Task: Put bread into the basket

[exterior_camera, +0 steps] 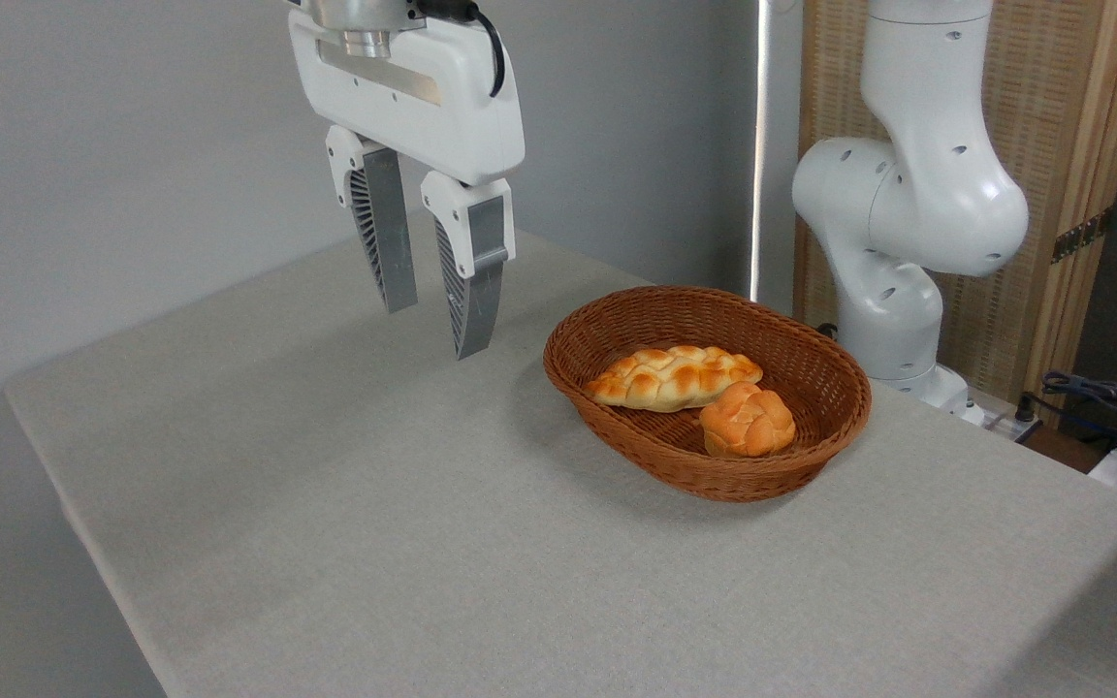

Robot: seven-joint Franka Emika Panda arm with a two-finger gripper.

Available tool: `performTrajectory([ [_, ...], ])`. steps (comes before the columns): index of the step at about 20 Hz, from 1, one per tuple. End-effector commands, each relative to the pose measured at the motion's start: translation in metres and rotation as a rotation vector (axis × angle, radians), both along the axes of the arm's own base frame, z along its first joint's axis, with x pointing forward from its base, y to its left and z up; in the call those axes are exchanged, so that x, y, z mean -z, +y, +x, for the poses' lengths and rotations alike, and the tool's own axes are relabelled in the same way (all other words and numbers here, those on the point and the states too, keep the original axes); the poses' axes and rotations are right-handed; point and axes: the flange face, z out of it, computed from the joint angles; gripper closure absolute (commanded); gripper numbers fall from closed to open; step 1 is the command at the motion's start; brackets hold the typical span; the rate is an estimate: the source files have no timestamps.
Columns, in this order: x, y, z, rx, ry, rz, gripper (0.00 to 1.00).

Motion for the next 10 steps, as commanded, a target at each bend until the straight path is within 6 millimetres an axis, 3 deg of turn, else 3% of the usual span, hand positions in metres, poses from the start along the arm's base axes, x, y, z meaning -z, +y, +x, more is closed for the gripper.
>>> performTrajectory([
  [1, 0.0015, 0.0014, -0.0023, -0.016, 0.061, 0.002, 0.0],
  [10, 0.0037, 0.0022, -0.0032, -0.007, 0.071, 0.002, 0.0],
])
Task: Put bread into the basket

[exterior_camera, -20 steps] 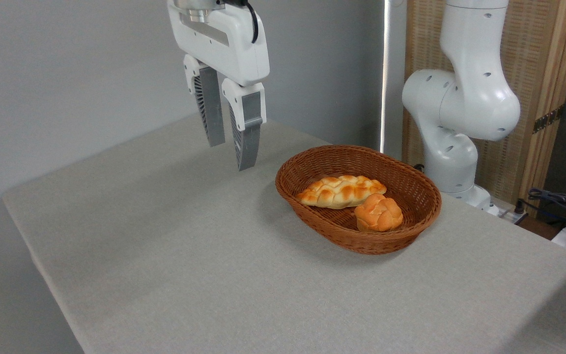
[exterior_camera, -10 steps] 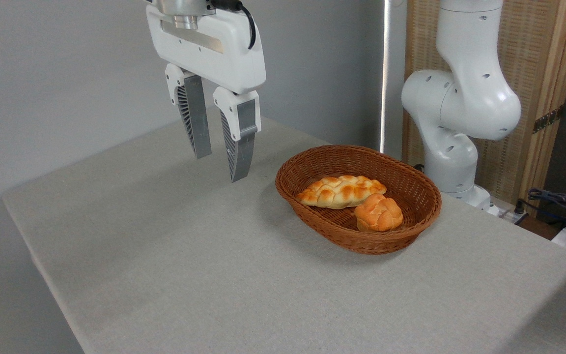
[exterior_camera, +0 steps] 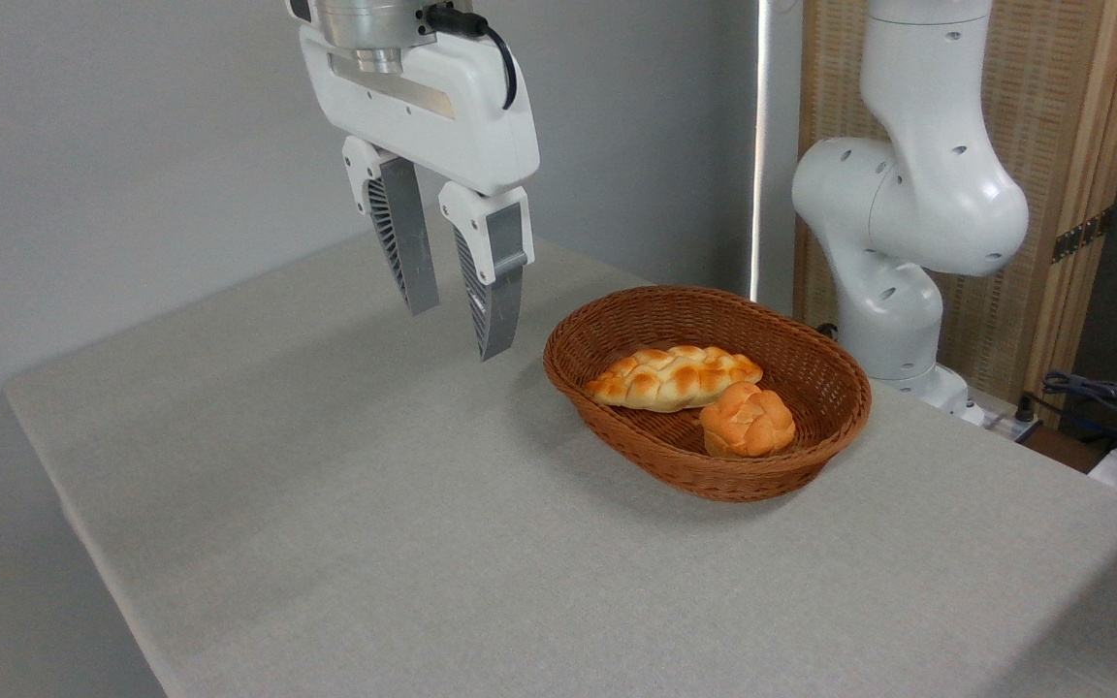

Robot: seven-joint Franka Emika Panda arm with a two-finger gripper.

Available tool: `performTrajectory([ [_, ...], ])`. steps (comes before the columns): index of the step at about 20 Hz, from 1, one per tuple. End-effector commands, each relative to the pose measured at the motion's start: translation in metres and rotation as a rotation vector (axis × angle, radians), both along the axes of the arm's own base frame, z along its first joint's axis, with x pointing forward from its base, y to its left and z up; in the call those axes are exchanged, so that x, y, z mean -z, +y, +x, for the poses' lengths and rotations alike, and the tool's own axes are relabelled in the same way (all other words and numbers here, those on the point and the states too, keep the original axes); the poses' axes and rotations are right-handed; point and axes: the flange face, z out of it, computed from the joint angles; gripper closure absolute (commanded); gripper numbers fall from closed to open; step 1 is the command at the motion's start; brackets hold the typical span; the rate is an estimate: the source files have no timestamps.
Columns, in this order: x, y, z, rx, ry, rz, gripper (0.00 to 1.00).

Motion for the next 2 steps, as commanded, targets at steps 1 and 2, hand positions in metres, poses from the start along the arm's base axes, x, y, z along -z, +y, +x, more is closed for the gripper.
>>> performTrajectory([
  [1, -0.0039, 0.0011, 0.0015, -0.006, 0.009, 0.002, 0.0],
  [2, -0.004, 0.0011, 0.0017, -0.006, 0.007, 0.002, 0.0],
])
